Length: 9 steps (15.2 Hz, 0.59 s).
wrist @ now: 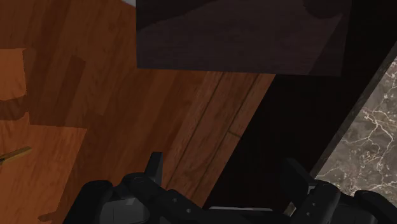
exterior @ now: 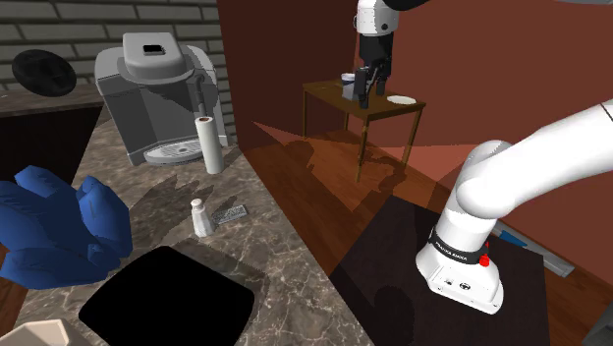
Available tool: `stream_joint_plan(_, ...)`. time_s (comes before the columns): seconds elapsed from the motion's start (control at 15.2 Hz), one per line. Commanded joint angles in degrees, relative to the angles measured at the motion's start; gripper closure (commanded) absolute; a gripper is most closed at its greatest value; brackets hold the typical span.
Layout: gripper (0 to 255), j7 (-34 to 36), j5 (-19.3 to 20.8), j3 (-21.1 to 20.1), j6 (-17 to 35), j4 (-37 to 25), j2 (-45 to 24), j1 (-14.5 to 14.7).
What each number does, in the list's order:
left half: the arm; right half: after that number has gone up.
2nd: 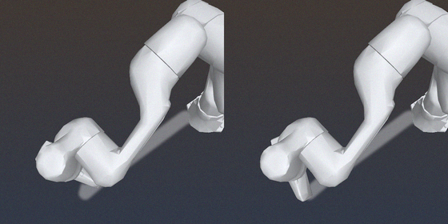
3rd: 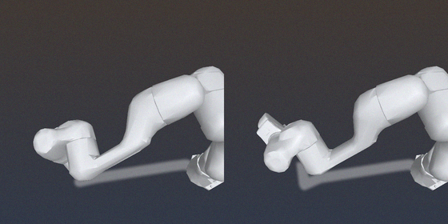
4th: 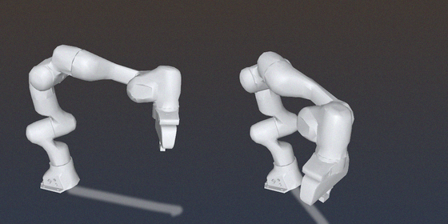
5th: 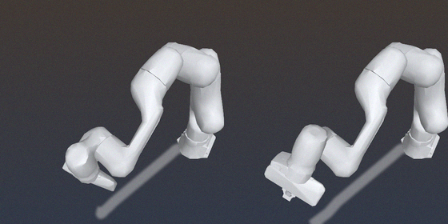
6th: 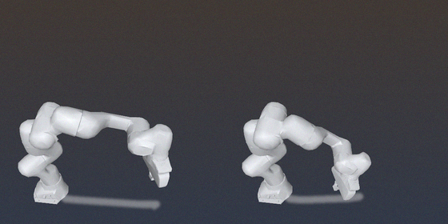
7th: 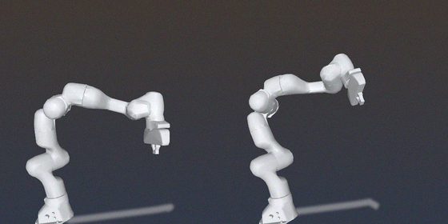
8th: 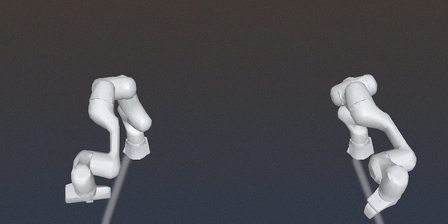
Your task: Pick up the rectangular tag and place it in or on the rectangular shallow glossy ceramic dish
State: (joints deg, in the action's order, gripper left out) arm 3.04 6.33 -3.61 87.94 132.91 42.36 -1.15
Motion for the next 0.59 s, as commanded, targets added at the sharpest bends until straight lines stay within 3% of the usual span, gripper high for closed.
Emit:
stream_joint_plan(0.0,0,0.00,0.00,0.00,0.00,0.00,0.00,0.00)
stream_joint_plan(0.53,0,-6.47,-0.93,-0.09,13.39,-0.08,-12.88,3.78)
